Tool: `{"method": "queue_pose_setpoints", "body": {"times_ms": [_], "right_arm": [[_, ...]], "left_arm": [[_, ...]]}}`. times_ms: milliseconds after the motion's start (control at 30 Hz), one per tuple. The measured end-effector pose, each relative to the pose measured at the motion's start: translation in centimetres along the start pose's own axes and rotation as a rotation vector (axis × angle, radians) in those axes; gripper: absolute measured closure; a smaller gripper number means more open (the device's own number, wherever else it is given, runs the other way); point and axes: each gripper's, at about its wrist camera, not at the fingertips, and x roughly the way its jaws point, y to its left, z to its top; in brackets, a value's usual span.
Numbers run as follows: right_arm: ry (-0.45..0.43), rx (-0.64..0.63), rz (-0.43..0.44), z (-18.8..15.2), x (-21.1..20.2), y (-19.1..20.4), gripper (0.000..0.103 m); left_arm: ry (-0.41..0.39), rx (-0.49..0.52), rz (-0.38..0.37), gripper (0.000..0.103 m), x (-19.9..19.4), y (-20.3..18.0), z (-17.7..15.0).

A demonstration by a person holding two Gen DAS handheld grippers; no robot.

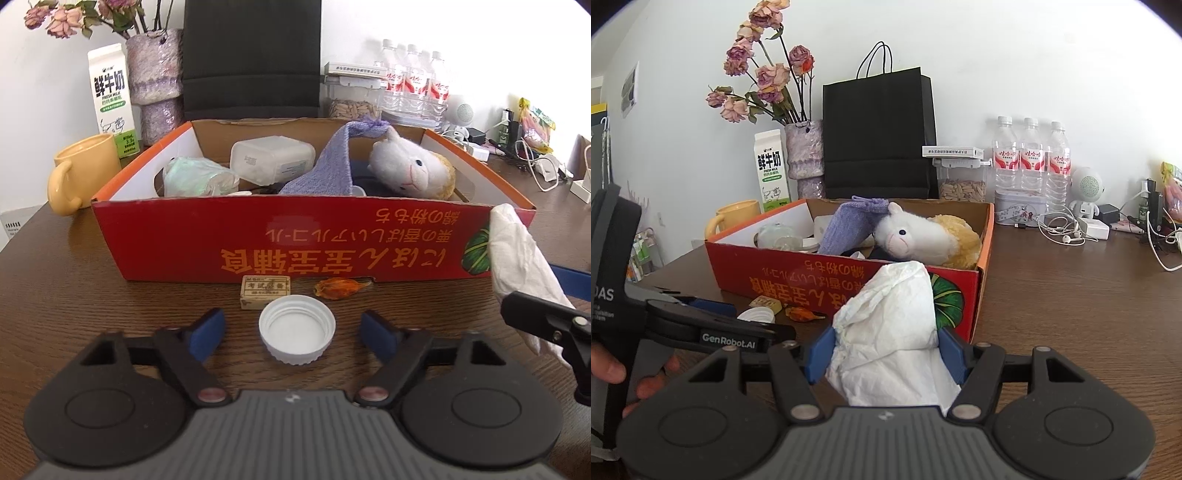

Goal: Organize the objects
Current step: 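Grasp the large white cap with the left tool while the right tool holds the tissue, then carry the white tissue and large cap over the box with both tools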

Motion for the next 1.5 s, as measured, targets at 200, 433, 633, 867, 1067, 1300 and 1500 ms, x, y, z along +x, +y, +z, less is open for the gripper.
{"method": "queue_pose_setpoints", "body": {"times_ms": [200,433,633,867,1067,1300,1500], "right_arm": [[0.001,-0.002,-0.004,0.0,0.1,0.0,0.042],[-0.002,-0.003,-0.004,-0.1,0.1,0.0,0.042],[-0.011,-0.004,-0.004,0.0,0.0,0.0,0.042],[-0.043,-0.015,0.001,0.2,-0.5,0.2,0.042],[-0.068,-0.036,0.002,0.7,-1.0,1.1,0.042],[-0.106,-0.068,0.027,2.3,-1.1,3.1,0.042],[-0.139,-0.107,0.041,4.5,-0.5,5.1,0.042]], "left_arm": [[-0.056,0.005,-0.025,0.062,-1.4,-0.2,-0.3],[-0.073,-0.025,-0.019,0.062,-1.8,0.4,-0.3],[-0.09,-0.035,-0.016,0.062,-2.2,0.6,-0.4],[-0.14,-0.057,-0.019,0.062,-3.9,1.0,-0.3],[-0.19,-0.071,-0.029,0.062,-5.6,1.7,0.4],[-0.25,-0.079,-0.029,0.062,-7.2,2.7,1.7],[-0.301,-0.089,-0.025,0.062,-8.1,4.0,3.3]]}}
